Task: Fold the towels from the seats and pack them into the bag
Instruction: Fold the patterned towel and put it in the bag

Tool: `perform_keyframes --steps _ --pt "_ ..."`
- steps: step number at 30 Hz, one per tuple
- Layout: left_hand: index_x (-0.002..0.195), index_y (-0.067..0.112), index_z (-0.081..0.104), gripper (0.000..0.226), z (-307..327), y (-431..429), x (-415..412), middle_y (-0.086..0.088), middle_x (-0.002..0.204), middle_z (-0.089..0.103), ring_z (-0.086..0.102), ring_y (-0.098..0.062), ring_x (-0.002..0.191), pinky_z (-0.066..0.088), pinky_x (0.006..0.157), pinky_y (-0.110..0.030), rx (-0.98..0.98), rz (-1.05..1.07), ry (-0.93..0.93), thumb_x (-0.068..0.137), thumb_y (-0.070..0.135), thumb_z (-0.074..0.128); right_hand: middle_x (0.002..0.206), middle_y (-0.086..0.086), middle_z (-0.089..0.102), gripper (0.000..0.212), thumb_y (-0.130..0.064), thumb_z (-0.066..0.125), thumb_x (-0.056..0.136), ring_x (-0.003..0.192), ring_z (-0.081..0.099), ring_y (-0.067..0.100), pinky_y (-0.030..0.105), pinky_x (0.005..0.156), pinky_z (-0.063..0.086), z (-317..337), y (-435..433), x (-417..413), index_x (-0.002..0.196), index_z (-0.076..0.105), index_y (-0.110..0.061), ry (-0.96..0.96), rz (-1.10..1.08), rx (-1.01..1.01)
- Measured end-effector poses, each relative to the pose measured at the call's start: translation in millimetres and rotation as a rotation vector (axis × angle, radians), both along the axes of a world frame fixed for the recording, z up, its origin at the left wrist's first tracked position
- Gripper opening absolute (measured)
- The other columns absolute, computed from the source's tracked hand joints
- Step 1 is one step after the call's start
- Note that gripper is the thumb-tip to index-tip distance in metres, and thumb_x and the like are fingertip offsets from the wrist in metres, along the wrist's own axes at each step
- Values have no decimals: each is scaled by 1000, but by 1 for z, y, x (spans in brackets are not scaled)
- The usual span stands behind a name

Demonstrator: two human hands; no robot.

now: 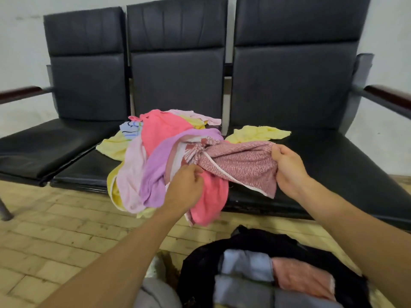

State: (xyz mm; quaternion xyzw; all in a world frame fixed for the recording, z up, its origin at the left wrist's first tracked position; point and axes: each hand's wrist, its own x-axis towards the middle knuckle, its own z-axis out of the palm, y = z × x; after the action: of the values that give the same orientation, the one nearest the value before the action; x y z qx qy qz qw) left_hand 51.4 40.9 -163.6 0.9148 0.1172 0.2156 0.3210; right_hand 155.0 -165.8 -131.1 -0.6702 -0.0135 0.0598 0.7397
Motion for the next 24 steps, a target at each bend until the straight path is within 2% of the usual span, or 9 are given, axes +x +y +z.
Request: perform_keyframes --steps 4,8,10,12,14,16,18,21,24 --pt "104 18 63 22 -2 -25 14 2 103 64 59 -14 88 50 83 -38 108 -70 19 91 13 45 111 13 67 27 -16 38 105 102 65 25 44 89 54 2 -29 -5 108 65 -12 112 -37 196" --pt "121 18 55 27 -6 -43 20 -2 115 57 56 -20 100 47 87 -41 177 -138 28 96 17 46 110 12 69 27 -11 42 103 100 66 27 45 89 54 1 -54 -2 114 66 -13 142 -56 205" --pt "128 16 52 33 -4 -51 22 -3 122 52 53 -21 107 45 91 -40 204 -114 -27 95 15 49 111 14 68 28 -7 41 99 96 65 27 45 90 53 1 -68 0 109 68 -12 111 -60 151" --pt "131 15 51 42 -2 -58 26 -6 127 49 49 -24 115 43 96 -41 261 -70 -104 90 14 55 108 11 67 28 -10 39 100 93 63 21 39 85 52 -2 -81 1 97 66 -16 -15 -50 -111" --pt "138 16 45 53 -3 -62 33 -11 140 40 38 -29 130 35 108 -45 353 1 -94 87 17 60 102 -2 64 23 -22 43 102 94 59 11 30 82 47 -6 -89 1 93 64 -22 -202 -4 -409" --pt "147 20 33 64 -6 -61 40 -14 155 22 18 -32 144 18 116 -46 370 65 1 89 24 61 99 -9 65 19 -36 51 99 96 60 7 22 78 45 -10 -94 2 95 65 -24 -360 122 -656" --pt "152 24 22 71 -10 -56 46 -14 160 11 8 -31 148 10 118 -47 352 82 84 91 33 59 104 -8 68 28 -51 56 92 93 62 8 25 80 51 -10 -99 2 107 66 -30 -478 297 -981" --pt "150 26 29 74 -19 -50 48 -13 158 21 16 -32 146 15 118 -48 480 15 55 86 20 65 118 -9 66 52 -66 58 84 97 63 13 36 86 53 -1 -109 -3 129 57 -41 -554 482 -1458" --pt "131 20 57 78 -26 -57 49 -12 142 48 41 -34 133 36 108 -49 689 -203 -69 62 -9 75 110 -8 67 41 -61 65 80 95 63 16 37 82 54 6 -124 -3 113 68 -37 -467 470 -1654"
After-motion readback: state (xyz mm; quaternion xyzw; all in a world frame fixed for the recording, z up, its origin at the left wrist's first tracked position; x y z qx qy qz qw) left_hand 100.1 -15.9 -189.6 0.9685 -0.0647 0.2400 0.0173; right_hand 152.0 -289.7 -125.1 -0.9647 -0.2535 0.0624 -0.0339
